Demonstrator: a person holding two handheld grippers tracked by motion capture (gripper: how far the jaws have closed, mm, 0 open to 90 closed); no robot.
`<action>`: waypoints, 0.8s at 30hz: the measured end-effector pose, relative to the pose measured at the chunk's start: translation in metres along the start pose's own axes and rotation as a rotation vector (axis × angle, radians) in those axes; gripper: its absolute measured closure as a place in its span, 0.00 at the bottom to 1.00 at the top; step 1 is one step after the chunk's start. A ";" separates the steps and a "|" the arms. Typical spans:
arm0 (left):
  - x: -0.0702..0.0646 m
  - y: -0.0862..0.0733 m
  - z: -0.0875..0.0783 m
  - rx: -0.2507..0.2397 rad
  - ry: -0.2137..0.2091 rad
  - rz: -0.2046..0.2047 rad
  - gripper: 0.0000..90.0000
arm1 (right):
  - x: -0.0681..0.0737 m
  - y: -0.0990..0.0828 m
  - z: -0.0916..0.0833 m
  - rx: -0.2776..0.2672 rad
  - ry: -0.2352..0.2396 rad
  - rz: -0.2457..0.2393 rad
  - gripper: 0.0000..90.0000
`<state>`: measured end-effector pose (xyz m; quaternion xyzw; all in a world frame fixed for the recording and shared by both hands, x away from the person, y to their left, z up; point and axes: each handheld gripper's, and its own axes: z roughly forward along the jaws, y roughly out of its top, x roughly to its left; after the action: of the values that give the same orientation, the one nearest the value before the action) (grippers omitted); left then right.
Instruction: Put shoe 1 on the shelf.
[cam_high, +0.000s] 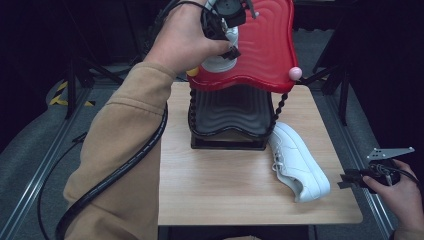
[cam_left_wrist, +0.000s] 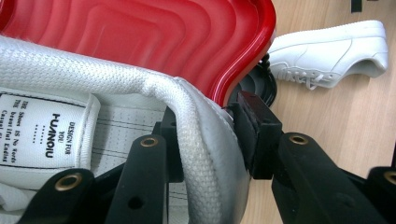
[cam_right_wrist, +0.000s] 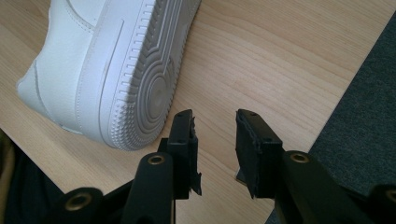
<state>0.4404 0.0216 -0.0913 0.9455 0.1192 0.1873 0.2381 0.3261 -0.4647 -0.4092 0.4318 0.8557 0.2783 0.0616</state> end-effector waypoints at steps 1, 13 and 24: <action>0.001 0.002 0.002 0.006 0.004 0.006 0.74 | 0.000 0.000 0.000 0.000 0.002 0.004 0.75; 0.005 0.017 0.031 0.054 0.016 0.042 0.74 | -0.001 -0.002 0.001 0.003 0.008 0.008 0.75; 0.009 0.012 0.045 0.075 0.024 0.038 0.74 | -0.001 -0.002 0.004 0.015 0.012 0.008 0.75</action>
<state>0.4683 -0.0041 -0.1192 0.9535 0.1111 0.1984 0.1976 0.3269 -0.4648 -0.4140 0.4341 0.8563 0.2748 0.0524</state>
